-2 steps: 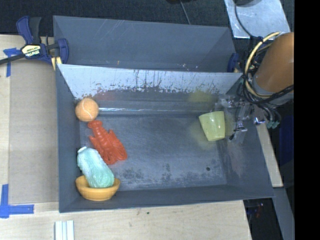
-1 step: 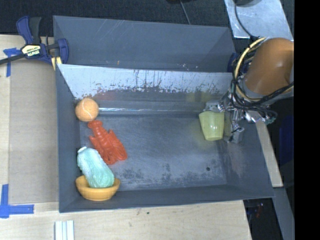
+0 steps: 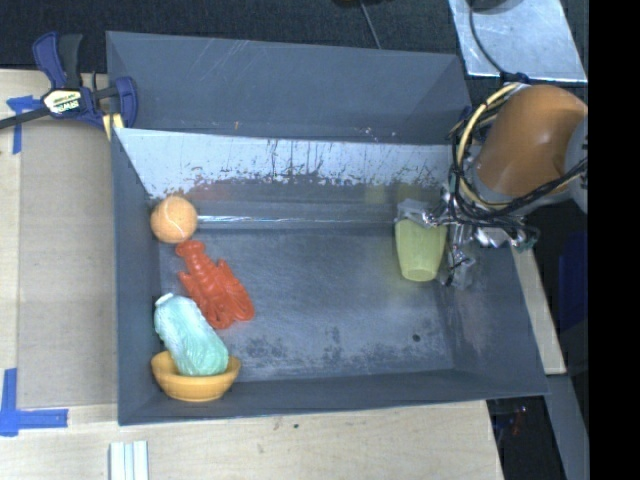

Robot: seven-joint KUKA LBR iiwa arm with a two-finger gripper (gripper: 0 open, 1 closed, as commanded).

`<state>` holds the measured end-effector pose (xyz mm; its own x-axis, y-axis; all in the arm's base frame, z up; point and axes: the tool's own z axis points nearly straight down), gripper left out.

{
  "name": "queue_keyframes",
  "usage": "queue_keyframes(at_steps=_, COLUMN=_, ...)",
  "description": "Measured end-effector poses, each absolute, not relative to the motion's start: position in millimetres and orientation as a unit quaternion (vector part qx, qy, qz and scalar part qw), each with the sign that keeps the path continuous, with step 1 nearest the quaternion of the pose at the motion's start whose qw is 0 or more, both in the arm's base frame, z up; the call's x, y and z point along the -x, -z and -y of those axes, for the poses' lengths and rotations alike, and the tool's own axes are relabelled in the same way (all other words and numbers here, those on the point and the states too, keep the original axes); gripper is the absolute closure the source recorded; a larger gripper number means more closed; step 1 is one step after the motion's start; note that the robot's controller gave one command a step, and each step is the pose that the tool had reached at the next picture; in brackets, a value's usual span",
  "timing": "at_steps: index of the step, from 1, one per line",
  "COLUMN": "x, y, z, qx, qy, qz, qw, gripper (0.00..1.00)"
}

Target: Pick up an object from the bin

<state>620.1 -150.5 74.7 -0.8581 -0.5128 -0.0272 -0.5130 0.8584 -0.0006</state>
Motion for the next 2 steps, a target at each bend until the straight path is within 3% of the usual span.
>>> queue_keyframes(at_steps=1, x=-621.7, y=-78.9, z=141.4, qx=0.450, qy=-0.005, qz=-0.893, qw=0.017, gripper=1.00)
queue_keyframes(at_steps=2, x=-621.7, y=-78.9, z=141.4, qx=0.449, qy=-0.005, qz=-0.893, qw=0.017, gripper=1.00)
